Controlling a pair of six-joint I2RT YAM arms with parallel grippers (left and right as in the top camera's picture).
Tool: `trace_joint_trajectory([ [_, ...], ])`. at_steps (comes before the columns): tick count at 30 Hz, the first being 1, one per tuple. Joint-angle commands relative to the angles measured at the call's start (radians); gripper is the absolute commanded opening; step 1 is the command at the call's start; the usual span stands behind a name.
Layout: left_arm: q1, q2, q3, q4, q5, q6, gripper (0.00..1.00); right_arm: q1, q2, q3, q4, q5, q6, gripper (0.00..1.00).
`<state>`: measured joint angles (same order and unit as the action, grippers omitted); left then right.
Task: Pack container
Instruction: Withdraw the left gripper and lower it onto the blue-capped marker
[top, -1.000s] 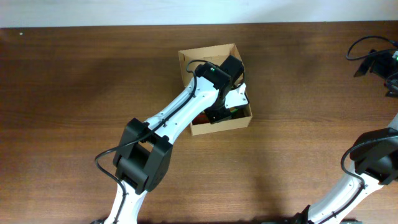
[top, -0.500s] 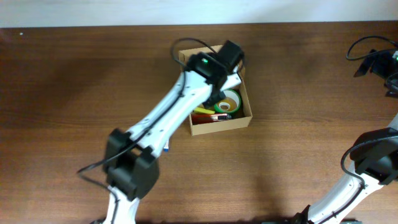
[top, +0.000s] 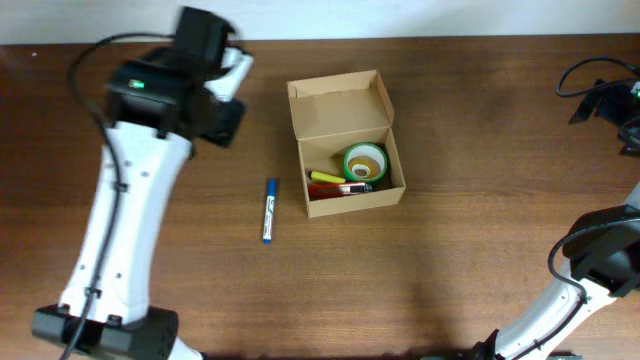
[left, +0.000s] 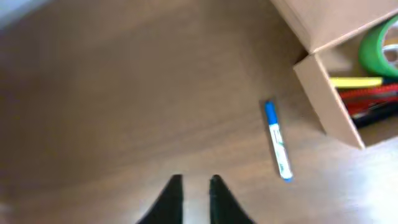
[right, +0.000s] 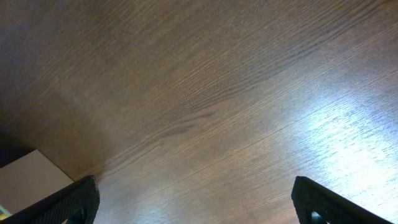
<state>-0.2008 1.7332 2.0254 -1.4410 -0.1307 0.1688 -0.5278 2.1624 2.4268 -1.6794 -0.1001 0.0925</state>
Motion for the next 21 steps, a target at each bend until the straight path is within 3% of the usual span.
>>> trace_joint_trajectory([
  [1,0.09,0.012,-0.098,-0.003,0.235,-0.044,0.23,0.003,-0.03,0.0,0.0,-0.013,-0.007,0.99],
  [7,0.107,0.012,-0.43,0.193,0.265,-0.018,0.45,0.003,-0.03,0.0,0.0,-0.013,-0.007,1.0],
  [12,0.063,0.012,-0.717,0.443,0.266,-0.019,0.53,0.004,-0.03,0.0,0.0,-0.013,-0.007,0.99],
  [21,-0.074,0.012,-0.826,0.598,0.261,-0.042,0.58,0.003,-0.03,0.0,0.0,-0.013,-0.007,0.99],
])
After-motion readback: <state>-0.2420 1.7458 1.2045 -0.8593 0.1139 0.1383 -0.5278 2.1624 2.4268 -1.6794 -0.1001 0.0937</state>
